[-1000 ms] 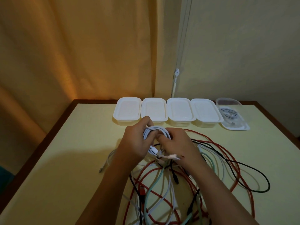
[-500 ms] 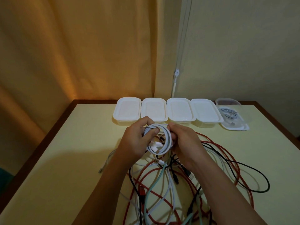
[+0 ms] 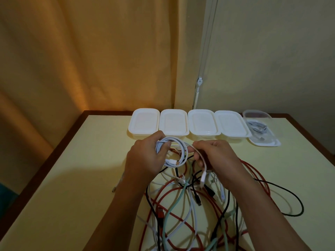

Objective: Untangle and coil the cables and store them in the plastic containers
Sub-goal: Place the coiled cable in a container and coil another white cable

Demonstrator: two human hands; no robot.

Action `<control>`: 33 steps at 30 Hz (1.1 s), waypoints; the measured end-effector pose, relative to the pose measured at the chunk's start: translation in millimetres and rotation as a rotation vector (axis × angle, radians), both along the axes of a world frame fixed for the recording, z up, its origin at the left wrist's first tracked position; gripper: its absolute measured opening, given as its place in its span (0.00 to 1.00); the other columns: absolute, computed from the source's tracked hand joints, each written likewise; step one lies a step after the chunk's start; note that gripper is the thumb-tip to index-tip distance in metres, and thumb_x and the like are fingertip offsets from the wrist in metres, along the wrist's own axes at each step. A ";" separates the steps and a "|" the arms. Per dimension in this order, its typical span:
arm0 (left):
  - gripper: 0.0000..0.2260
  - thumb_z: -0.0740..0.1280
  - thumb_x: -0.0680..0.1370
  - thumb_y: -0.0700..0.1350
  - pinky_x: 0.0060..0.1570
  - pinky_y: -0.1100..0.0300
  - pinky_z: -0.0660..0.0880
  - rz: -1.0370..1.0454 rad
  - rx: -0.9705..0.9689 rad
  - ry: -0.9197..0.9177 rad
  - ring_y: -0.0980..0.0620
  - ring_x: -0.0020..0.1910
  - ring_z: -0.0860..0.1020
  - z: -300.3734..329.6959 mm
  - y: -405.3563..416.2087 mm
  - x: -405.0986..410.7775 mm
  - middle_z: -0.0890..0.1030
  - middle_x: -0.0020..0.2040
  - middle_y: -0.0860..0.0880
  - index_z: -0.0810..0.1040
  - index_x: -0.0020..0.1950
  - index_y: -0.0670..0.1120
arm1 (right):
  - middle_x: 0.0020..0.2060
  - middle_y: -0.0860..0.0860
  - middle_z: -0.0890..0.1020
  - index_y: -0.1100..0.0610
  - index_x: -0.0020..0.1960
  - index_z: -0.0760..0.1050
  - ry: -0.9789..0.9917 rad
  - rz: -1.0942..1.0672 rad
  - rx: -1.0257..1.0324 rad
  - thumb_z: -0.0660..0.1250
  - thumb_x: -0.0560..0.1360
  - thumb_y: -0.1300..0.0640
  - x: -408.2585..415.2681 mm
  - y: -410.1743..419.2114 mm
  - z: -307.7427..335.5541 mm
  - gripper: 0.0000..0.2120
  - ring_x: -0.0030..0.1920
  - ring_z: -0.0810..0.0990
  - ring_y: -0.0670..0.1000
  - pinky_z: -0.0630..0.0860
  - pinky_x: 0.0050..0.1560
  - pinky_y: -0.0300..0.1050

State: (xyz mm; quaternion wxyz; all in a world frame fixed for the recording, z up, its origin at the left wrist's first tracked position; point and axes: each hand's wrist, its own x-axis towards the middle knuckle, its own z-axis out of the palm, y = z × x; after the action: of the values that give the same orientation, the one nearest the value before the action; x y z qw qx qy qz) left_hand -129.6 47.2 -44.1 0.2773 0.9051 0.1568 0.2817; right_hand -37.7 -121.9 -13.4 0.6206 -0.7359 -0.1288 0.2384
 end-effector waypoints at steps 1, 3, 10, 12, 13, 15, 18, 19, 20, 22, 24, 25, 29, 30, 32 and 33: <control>0.08 0.64 0.80 0.54 0.26 0.67 0.56 0.032 0.025 0.002 0.58 0.27 0.72 -0.9 0.1 0.1 0.70 0.26 0.57 0.69 0.42 0.58 | 0.32 0.57 0.80 0.59 0.38 0.86 0.007 0.000 0.013 0.66 0.80 0.57 0.6 -0.5 -0.5 0.15 0.29 0.75 0.52 0.74 0.29 0.40; 0.07 0.64 0.80 0.54 0.27 0.67 0.57 0.068 0.055 -0.006 0.57 0.28 0.72 -2.1 0.5 -0.5 0.70 0.27 0.58 0.69 0.43 0.58 | 0.31 0.57 0.80 0.60 0.41 0.86 0.037 0.037 0.046 0.68 0.79 0.57 -0.9 0.5 -1.9 0.12 0.30 0.75 0.53 0.74 0.30 0.41; 0.09 0.65 0.80 0.49 0.26 0.65 0.59 0.101 0.003 -0.068 0.55 0.26 0.70 -0.7 -7.0 5.5 0.68 0.26 0.55 0.68 0.41 0.55 | 0.33 0.56 0.84 0.63 0.41 0.84 0.096 0.165 0.074 0.70 0.78 0.58 -10.0 11.4 -8.4 0.11 0.30 0.80 0.50 0.78 0.33 0.41; 0.10 0.65 0.80 0.47 0.26 0.67 0.59 0.062 -0.046 -0.066 0.55 0.25 0.69 -1.5 -9.4 9.1 0.68 0.26 0.54 0.67 0.41 0.54 | 0.34 0.57 0.84 0.64 0.41 0.83 0.114 0.165 0.084 0.70 0.78 0.59 -11.0 12.3 -8.6 0.11 0.31 0.80 0.49 0.78 0.33 0.40; 0.11 0.64 0.80 0.47 0.26 0.67 0.60 0.032 -0.089 -0.064 0.55 0.25 0.70 -2.2 -10.2 10.3 0.69 0.26 0.53 0.66 0.40 0.53 | 0.34 0.58 0.84 0.64 0.41 0.82 0.123 0.164 0.091 0.70 0.78 0.59 -11.8 13.0 -8.2 0.10 0.31 0.80 0.50 0.78 0.32 0.40; 0.11 0.62 0.82 0.46 0.27 0.66 0.63 -0.041 -0.181 -0.065 0.56 0.28 0.72 -1.9 -13.5 10.6 0.72 0.28 0.53 0.66 0.40 0.53 | 0.35 0.60 0.84 0.64 0.42 0.77 0.121 0.144 0.101 0.72 0.77 0.60 -12.5 13.6 -7.1 0.09 0.29 0.80 0.51 0.78 0.30 0.42; 0.11 0.61 0.83 0.45 0.29 0.68 0.66 -0.117 -0.253 -0.095 0.58 0.30 0.74 -2.4 -18.6 8.7 0.75 0.30 0.54 0.67 0.41 0.53 | 0.30 0.58 0.83 0.60 0.46 0.70 0.069 0.091 0.068 0.75 0.74 0.59 -11.3 12.5 -3.9 0.14 0.24 0.76 0.51 0.73 0.26 0.41; 0.10 0.61 0.83 0.44 0.30 0.69 0.66 -0.149 -0.302 -0.111 0.59 0.30 0.74 -2.6 -19.6 7.8 0.75 0.31 0.55 0.68 0.42 0.52 | 0.29 0.56 0.82 0.60 0.47 0.71 0.028 0.073 0.026 0.76 0.73 0.57 -10.9 11.7 -2.7 0.14 0.23 0.75 0.49 0.72 0.25 0.38; 0.10 0.60 0.83 0.44 0.31 0.69 0.67 -0.192 -0.366 -0.130 0.59 0.30 0.74 -1.6 -20.6 7.0 0.76 0.31 0.56 0.69 0.42 0.51 | 0.28 0.53 0.82 0.59 0.48 0.73 -0.022 0.055 -0.020 0.78 0.72 0.55 -10.2 11.0 -2.9 0.15 0.23 0.76 0.47 0.71 0.25 0.36; 0.09 0.59 0.84 0.43 0.31 0.68 0.69 -0.265 -0.518 -0.153 0.60 0.30 0.73 2.1 -22.0 7.2 0.74 0.31 0.57 0.70 0.43 0.46 | 0.31 0.51 0.84 0.56 0.49 0.77 -0.117 0.023 -0.083 0.79 0.70 0.49 -8.6 10.4 -5.2 0.16 0.28 0.81 0.45 0.72 0.28 0.34; 0.10 0.59 0.84 0.45 0.29 0.66 0.70 -0.297 -0.657 -0.148 0.60 0.28 0.72 6.4 -22.5 7.7 0.73 0.31 0.54 0.69 0.44 0.42 | 0.36 0.53 0.85 0.49 0.48 0.81 -0.213 0.044 -0.099 0.76 0.71 0.45 -8.9 11.7 -6.7 0.11 0.34 0.83 0.46 0.73 0.32 0.34; 0.11 0.58 0.84 0.46 0.28 0.64 0.71 -0.326 -0.691 -0.148 0.59 0.28 0.72 6.9 -22.2 7.7 0.72 0.31 0.54 0.69 0.44 0.42 | 0.37 0.53 0.85 0.49 0.46 0.83 -0.262 0.064 -0.089 0.75 0.73 0.46 -9.4 13.0 -8.3 0.08 0.35 0.81 0.46 0.72 0.34 0.33; 0.13 0.56 0.84 0.52 0.28 0.55 0.73 -0.384 -0.627 -0.124 0.51 0.29 0.74 3.0 -22.2 5.9 0.75 0.33 0.50 0.71 0.47 0.44 | 0.35 0.51 0.84 0.54 0.40 0.82 -0.352 -0.012 -0.118 0.74 0.75 0.49 -9.9 17.1 -12.4 0.09 0.36 0.80 0.48 0.73 0.35 0.36; 0.15 0.56 0.83 0.54 0.28 0.55 0.74 -0.375 -0.657 -0.095 0.50 0.30 0.75 3.5 -23.3 5.6 0.76 0.34 0.49 0.72 0.50 0.43 | 0.34 0.53 0.83 0.57 0.40 0.80 -0.359 -0.042 -0.143 0.74 0.74 0.50 -10.2 17.8 -12.6 0.11 0.33 0.79 0.49 0.72 0.34 0.40; 0.20 0.54 0.81 0.57 0.28 0.54 0.75 -0.364 -0.771 -0.020 0.48 0.32 0.77 3.0 -23.6 6.9 0.78 0.36 0.48 0.73 0.57 0.42 | 0.31 0.54 0.80 0.61 0.39 0.77 -0.361 -0.081 -0.176 0.74 0.75 0.52 -9.8 18.6 -13.9 0.14 0.27 0.74 0.45 0.69 0.29 0.38; 0.20 0.54 0.82 0.57 0.28 0.54 0.75 -0.375 -0.841 0.014 0.48 0.32 0.77 2.9 -22.9 7.2 0.79 0.37 0.46 0.73 0.58 0.41 | 0.29 0.52 0.79 0.62 0.39 0.76 -0.355 -0.089 -0.181 0.73 0.75 0.53 -9.3 18.8 -14.1 0.13 0.24 0.73 0.42 0.68 0.27 0.35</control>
State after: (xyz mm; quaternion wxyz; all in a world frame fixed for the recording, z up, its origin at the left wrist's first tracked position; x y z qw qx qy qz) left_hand -122.4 24.4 -41.2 0.6658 0.7285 0.0928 0.1322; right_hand -47.0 -103.1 -27.5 0.5294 -0.8241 -0.1817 0.0878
